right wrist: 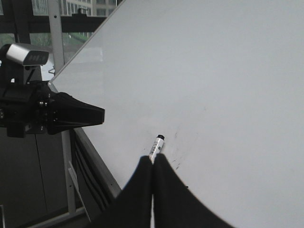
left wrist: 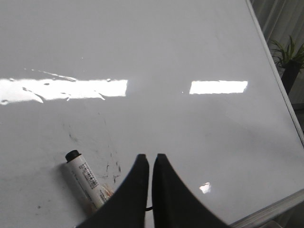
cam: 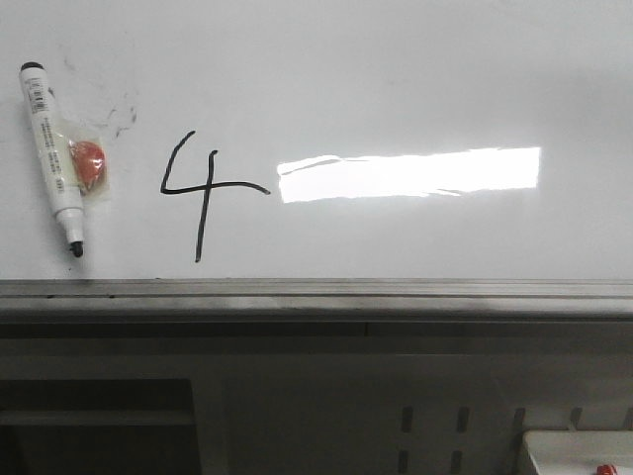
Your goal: Write number 4 on whiteboard
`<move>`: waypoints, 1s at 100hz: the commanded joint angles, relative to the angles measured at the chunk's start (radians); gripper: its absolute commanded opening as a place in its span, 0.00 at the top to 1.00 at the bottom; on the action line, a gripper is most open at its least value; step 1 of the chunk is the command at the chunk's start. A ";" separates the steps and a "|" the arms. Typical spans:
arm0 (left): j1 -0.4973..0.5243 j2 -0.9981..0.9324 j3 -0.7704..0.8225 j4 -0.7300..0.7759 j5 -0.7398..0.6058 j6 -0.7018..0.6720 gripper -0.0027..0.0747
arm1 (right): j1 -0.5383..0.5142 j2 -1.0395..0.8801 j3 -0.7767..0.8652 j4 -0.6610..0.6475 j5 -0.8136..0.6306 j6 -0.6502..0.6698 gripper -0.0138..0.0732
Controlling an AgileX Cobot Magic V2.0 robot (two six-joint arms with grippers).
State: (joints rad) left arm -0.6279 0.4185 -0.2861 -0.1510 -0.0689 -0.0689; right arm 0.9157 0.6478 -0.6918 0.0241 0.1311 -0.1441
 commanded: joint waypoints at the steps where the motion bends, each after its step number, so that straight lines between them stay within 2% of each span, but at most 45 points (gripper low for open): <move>1: 0.003 -0.096 0.020 0.066 -0.056 0.002 0.99 | -0.006 -0.103 0.073 -0.014 -0.119 -0.008 0.91; 14: 0.003 -0.250 0.082 0.246 0.032 0.004 0.99 | -0.006 -0.265 0.263 -0.014 -0.088 -0.008 0.91; 34: 0.003 -0.386 0.106 0.243 0.053 0.004 0.99 | -0.006 -0.456 0.458 -0.014 -0.115 -0.008 0.91; 49: 0.003 -0.399 0.106 0.243 0.054 0.004 0.99 | -0.006 -0.518 0.485 -0.014 -0.109 -0.008 0.92; 100: 0.003 -0.399 0.109 0.243 0.054 0.004 0.99 | -0.006 -0.518 0.485 -0.014 -0.114 -0.008 0.92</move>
State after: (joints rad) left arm -0.6272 0.0098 -0.1532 0.0920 0.0551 -0.0667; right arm 0.9157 0.1220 -0.1834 0.0219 0.1069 -0.1441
